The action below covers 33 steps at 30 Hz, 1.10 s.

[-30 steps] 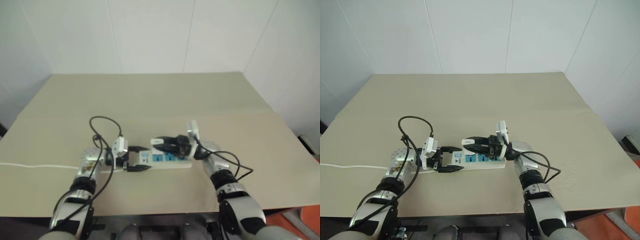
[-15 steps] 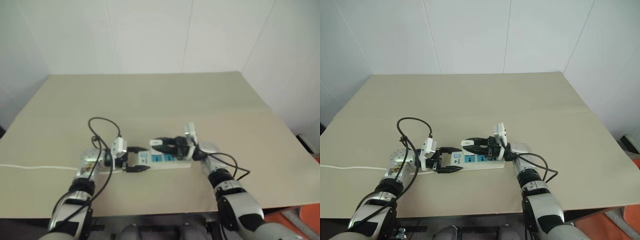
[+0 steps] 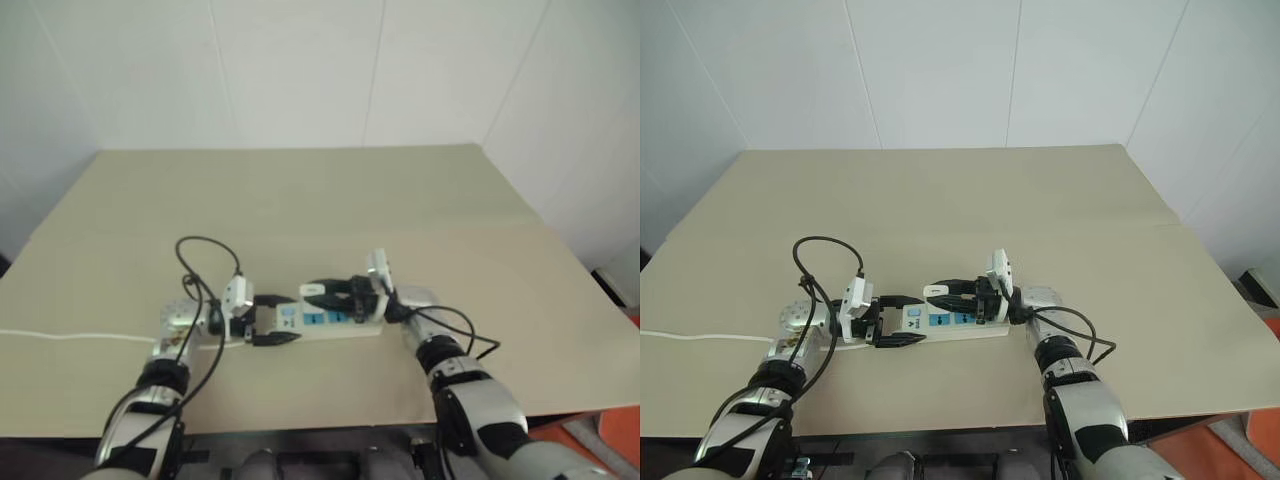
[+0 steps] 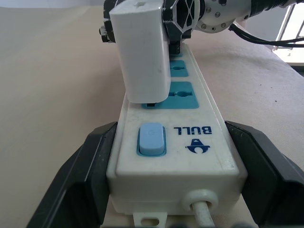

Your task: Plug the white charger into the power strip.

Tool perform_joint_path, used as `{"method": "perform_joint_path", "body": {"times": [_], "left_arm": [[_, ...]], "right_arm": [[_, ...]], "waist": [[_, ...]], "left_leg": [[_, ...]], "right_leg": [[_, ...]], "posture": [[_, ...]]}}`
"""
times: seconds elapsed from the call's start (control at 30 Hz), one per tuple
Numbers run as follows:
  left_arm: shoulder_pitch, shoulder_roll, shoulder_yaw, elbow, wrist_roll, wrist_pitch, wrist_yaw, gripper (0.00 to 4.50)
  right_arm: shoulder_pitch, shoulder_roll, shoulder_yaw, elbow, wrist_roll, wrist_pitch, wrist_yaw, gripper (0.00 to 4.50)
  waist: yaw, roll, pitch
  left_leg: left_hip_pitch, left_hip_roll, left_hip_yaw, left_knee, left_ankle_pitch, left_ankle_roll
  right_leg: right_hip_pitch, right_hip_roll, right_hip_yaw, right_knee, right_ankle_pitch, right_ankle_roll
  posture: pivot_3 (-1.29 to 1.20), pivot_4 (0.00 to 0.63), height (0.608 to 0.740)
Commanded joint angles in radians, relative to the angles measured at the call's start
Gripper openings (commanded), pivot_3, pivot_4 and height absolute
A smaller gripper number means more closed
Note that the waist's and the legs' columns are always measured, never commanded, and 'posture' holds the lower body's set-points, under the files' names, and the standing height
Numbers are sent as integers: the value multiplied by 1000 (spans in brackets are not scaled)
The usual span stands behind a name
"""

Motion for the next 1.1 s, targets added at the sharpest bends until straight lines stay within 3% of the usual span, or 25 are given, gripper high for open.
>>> {"method": "perform_joint_path", "body": {"times": [0.03,0.7,1.1], "left_arm": [[15,18,-5,-51,-10,13,-2,3255],[58,20,-22,-118,-23,38,26,3255],[58,17,-22,-128,-28,45,28,3255]], "right_arm": [[-2,-47,1,71,-39,-2,22,1122],[-16,-141,65,168,-147,-153,29,1122],[-28,-130,149,202,-223,-86,-49,1122]], "waist": [[0,0,0],[6,0,-1],[3,0,-4]], "left_leg": [[0,0,0,0,0,0],[2,0,0,0,0,0],[6,0,1,-1,0,0]], "right_leg": [[0,0,0,0,0,0],[2,0,0,-1,0,0],[5,0,0,-1,0,0]], "posture": [[0,150,740],[0,150,740],[0,150,740]]}}
